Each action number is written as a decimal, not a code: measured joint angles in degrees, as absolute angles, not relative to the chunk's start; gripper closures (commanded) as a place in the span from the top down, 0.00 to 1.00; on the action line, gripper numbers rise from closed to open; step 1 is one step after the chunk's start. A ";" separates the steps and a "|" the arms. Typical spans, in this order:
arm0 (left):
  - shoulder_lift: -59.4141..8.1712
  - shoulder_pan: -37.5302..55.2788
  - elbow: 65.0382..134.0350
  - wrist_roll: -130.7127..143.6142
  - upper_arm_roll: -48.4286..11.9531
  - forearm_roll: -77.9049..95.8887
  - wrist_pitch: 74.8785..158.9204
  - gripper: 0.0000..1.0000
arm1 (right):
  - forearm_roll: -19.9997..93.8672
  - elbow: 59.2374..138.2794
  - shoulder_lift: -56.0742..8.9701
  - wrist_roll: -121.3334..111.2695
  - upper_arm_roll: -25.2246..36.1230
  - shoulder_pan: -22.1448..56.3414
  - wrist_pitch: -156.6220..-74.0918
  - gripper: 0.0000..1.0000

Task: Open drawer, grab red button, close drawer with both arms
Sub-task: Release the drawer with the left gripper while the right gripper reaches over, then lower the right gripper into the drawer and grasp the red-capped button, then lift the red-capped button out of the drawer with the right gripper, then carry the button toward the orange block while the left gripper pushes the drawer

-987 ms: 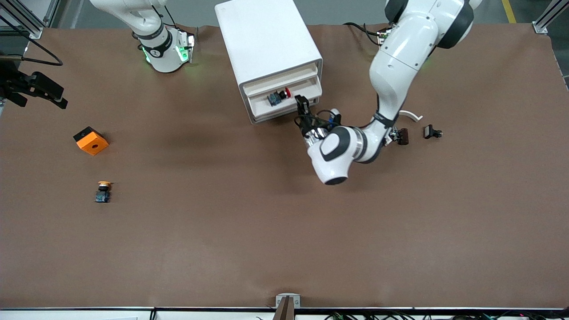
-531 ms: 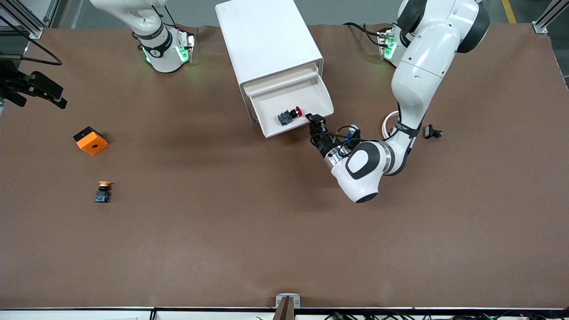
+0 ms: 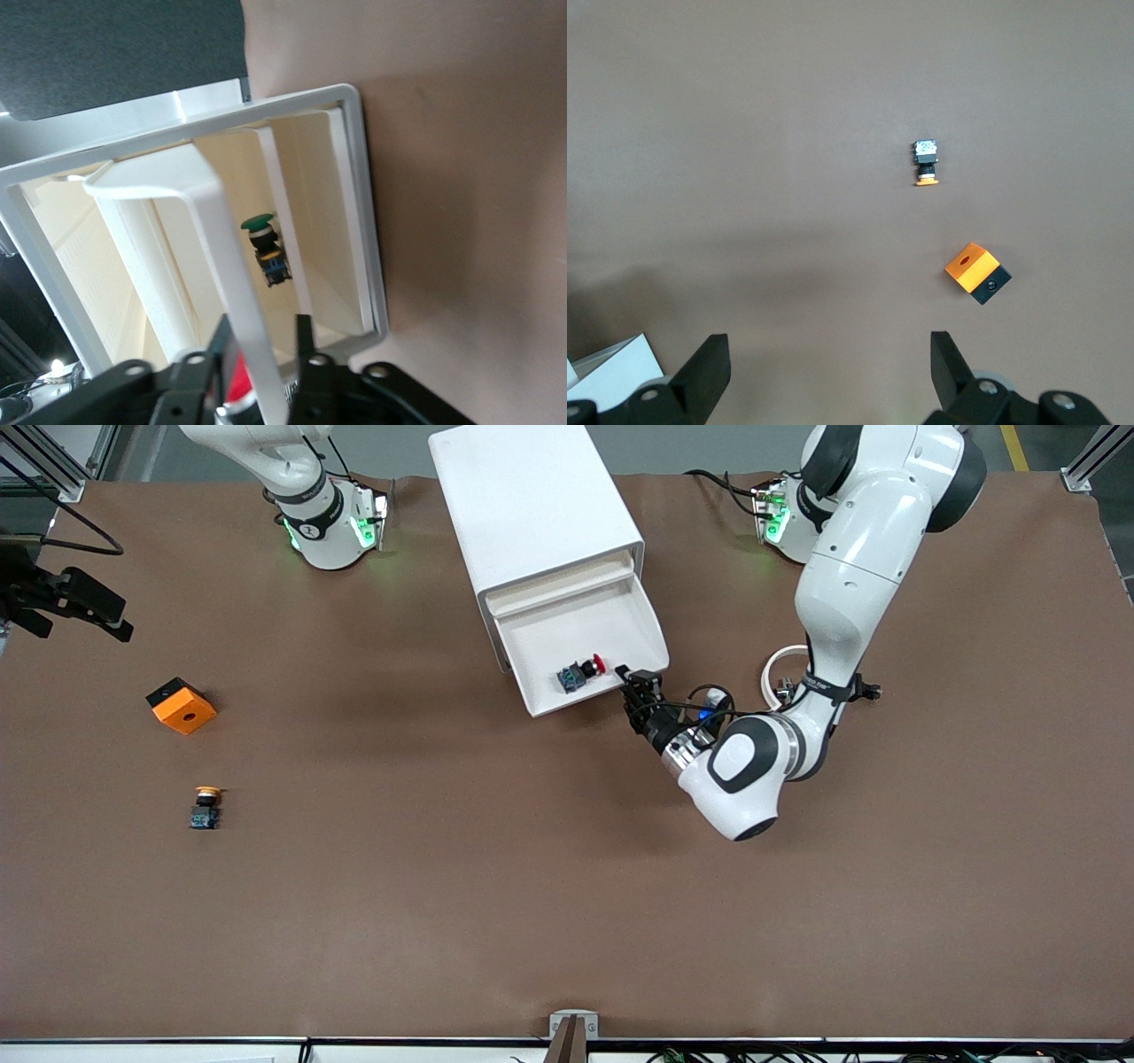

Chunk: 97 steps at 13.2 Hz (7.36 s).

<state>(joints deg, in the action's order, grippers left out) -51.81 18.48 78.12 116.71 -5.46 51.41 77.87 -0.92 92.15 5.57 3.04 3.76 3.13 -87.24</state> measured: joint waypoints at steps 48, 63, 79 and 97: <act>-33.92 3.92 68.61 14.55 1.75 -1.52 85.18 1.00 | 2.04 85.19 -29.24 109.63 3.15 50.70 -115.19 1.00; -28.37 4.01 84.85 14.54 -1.78 -1.39 93.20 1.00 | 2.04 86.65 -31.87 109.35 2.82 51.83 -115.91 1.00; -28.36 4.37 86.42 17.18 -5.54 -1.38 93.25 1.00 | 2.04 86.68 -31.81 109.35 2.59 53.05 -115.19 0.00; -33.01 24.19 89.52 51.89 -13.97 1.77 108.27 1.00 | 8.32 72.41 -25.45 66.70 3.93 27.54 -86.40 0.00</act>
<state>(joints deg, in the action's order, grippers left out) -33.01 24.19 89.52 51.89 -13.97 1.77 108.27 8.32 72.41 -25.45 66.70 3.93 27.54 -86.40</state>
